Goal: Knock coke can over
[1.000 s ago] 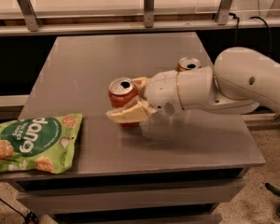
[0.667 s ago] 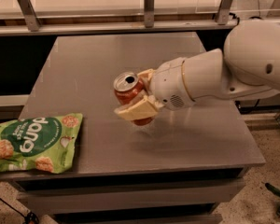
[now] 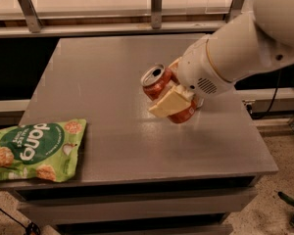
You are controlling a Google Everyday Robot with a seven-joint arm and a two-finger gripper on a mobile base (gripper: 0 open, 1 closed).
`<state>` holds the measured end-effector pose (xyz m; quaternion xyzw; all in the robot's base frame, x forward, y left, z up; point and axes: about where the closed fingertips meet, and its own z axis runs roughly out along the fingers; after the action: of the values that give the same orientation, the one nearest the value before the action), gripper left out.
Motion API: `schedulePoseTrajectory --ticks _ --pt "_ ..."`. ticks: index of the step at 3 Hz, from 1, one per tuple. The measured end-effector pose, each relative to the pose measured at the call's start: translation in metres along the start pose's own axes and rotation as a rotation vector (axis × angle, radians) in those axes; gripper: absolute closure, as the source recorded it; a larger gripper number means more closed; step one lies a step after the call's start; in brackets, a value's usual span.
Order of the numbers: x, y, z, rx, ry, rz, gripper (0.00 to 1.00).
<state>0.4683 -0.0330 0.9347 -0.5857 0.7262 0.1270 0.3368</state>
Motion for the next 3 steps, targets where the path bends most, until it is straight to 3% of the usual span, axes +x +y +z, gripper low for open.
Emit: schedulePoseTrajectory --ticks 1,2,3 --pt "0.026 -0.009 -0.008 -0.041 0.192 0.038 1.0" --pt "0.05 -0.012 -0.011 -0.093 0.364 0.039 1.0" --pt "0.055 0.0 0.003 -0.175 0.51 -0.013 1.0"
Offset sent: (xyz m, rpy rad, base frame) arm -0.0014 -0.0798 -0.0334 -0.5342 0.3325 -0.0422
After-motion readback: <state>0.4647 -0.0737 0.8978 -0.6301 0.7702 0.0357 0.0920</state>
